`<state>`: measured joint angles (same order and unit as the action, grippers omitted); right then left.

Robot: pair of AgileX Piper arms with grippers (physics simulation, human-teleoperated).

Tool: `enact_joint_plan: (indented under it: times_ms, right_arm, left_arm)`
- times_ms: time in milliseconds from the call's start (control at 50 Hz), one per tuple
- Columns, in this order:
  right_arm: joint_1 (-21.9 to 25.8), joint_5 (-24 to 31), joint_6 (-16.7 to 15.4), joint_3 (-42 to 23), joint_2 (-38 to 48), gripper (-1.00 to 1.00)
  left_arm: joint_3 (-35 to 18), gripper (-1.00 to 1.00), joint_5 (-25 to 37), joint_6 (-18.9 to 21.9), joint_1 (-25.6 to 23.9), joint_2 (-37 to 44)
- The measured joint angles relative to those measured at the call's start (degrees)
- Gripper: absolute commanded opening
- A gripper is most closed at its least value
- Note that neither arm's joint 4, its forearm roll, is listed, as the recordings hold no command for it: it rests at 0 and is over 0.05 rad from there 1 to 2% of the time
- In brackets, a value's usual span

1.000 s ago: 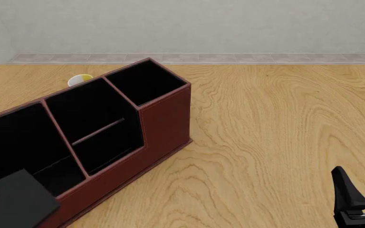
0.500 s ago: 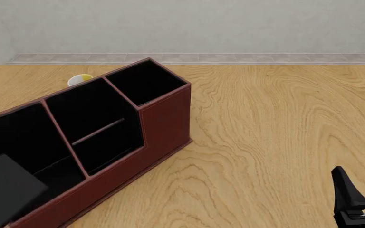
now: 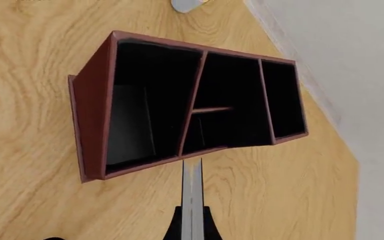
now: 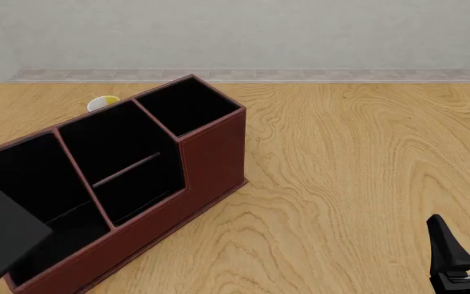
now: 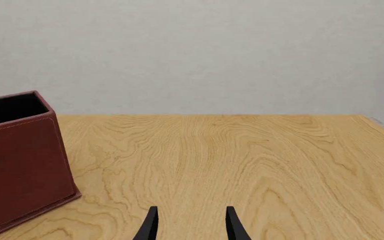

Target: Pick up the book and place it in the left compartment of the caddy.

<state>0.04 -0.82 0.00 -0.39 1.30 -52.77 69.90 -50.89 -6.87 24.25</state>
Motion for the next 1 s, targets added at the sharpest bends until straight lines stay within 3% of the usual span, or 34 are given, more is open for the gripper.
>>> enact_joint_plan:
  times_ms: [580,1000]
  right_arm:
    - [0.00,0.00,0.00,0.00,0.00,1.00]
    - [0.00,0.00,0.00,0.00,0.00,1.00]
  left_arm:
    - [1.76,-1.00,0.00,1.23,1.53,0.73]
    - [-0.30,-1.00,0.00,2.64,3.22,3.35]
